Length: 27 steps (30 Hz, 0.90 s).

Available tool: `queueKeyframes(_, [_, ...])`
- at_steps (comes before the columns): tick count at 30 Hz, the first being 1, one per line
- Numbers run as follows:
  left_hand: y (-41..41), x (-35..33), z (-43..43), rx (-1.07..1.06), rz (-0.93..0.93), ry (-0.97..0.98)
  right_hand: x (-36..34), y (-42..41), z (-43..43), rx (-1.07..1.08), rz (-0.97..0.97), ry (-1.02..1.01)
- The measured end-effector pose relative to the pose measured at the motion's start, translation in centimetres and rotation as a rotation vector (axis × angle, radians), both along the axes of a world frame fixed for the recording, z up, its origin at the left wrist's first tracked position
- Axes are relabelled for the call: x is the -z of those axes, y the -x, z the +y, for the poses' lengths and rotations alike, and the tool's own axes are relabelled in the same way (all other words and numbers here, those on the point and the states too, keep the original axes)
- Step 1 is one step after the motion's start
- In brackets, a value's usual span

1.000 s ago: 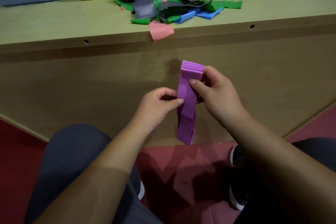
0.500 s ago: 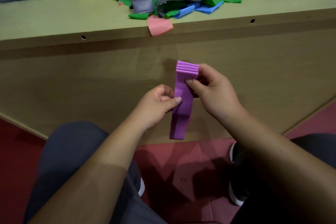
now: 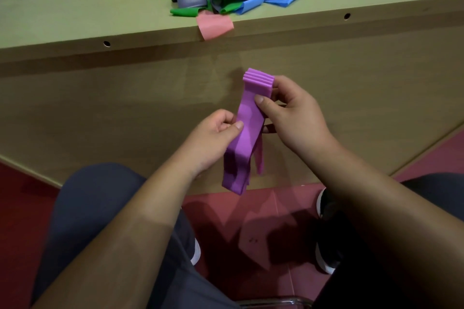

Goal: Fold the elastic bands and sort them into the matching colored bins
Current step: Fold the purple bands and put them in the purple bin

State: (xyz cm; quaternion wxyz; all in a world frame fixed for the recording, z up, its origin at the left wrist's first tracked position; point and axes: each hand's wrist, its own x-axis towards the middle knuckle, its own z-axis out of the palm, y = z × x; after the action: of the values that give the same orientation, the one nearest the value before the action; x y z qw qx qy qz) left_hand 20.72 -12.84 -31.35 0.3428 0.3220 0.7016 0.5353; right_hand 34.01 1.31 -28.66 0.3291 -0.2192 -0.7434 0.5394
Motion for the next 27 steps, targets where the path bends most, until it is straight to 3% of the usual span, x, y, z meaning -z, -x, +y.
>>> queueKeyframes(9, [-0.2, -0.4, -0.1, -0.005, -0.051, 0.019, 0.1, -0.1, 0.4, 0.048, -0.026, -0.027])
queueKeyframes(19, [-1.0, -0.7, 0.2, -0.083, -0.117, -0.089, -0.6, -0.2, 0.4, 0.072, 0.002, 0.115])
queueKeyframes(27, [-0.3, 0.4, 0.7, -0.158, 0.062, -0.163, -0.4, 0.1, 1.1, 0.108, 0.000, 0.158])
